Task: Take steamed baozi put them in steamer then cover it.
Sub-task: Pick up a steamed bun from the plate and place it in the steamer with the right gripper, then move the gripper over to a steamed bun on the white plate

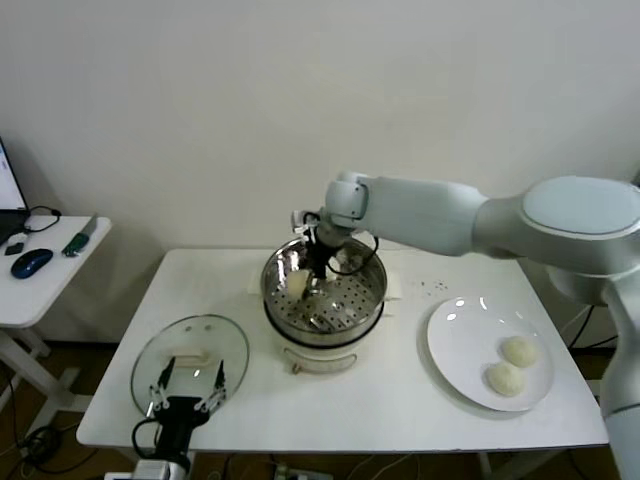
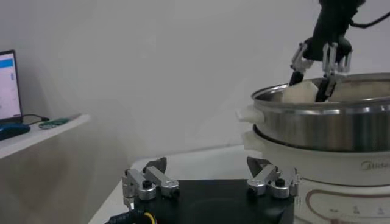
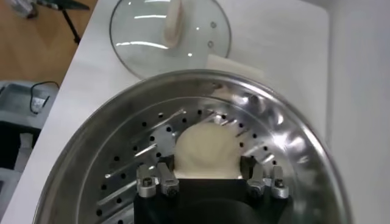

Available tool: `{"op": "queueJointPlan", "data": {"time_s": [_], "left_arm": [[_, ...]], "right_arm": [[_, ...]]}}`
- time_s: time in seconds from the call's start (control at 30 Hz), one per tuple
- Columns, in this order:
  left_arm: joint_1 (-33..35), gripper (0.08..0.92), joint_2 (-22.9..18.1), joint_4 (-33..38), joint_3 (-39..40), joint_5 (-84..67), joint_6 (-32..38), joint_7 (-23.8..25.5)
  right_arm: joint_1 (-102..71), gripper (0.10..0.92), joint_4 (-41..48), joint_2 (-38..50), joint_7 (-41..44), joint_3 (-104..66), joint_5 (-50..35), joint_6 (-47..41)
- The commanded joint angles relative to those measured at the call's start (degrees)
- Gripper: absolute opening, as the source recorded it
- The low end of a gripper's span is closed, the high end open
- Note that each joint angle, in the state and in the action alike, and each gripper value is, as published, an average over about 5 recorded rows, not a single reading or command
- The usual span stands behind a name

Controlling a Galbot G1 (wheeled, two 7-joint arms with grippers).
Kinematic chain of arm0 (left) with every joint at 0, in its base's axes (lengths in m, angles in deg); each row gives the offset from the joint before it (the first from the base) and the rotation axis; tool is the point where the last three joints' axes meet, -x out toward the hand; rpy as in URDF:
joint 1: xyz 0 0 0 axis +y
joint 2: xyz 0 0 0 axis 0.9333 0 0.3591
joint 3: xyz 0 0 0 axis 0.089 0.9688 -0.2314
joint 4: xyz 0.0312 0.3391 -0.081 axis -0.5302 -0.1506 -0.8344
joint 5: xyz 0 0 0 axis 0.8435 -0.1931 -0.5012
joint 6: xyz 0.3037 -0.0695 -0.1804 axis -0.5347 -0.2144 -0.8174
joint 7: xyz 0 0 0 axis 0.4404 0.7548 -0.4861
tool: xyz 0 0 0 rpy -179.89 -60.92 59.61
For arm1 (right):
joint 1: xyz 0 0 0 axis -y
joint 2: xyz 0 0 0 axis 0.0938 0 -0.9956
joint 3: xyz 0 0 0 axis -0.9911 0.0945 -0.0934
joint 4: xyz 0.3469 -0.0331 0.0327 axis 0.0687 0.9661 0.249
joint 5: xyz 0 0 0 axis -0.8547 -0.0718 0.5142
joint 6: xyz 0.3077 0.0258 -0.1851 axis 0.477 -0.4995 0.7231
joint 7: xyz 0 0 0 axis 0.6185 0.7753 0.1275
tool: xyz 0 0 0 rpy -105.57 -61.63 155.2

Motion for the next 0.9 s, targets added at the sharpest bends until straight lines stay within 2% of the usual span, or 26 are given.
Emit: {"op": "queueJointPlan", "data": {"time_s": [0.03, 0.1, 0.33, 0.5, 0.67, 0.9], "left_arm": [[-0.25, 0.823, 0.02, -0.44, 0.1, -0.1, 0.09, -0.01], [-0.29, 0.823, 0.08, -0.58, 0.05, -0.13, 0.12, -0.01], [-0.36, 0.823, 0.3, -0.75, 0.02, -0.24, 0.12, -0.02], [-0.26, 0.823, 0.35, -0.63, 0.05, -0.19, 0.07, -0.05], [0.04, 0.823, 0.46, -0.44, -0.04, -0.2, -0.13, -0.47], [0.61, 0.823, 0.75, -0.22, -0.74, -0.59, -0.07, -1.11]], "right_arm": [[-3.07, 0.692, 2.53, -3.02, -0.48, 0.75, 1.78, -0.12], [-3.3, 0.702, 3.27, -3.37, -0.49, 0.6, 1.91, -0.11], [-2.12, 0.815, 3.32, -2.66, 0.74, -0.04, 2.52, -0.17], [1.68, 0.822, 1.44, 0.47, 4.47, -0.47, 4.0, 0.98], [8.08, 0.823, -1.55, 6.88, 11.22, -1.17, 6.87, 3.91], [12.22, 0.823, -7.76, 21.2, 14.0, -1.81, 13.18, 6.62]]}}
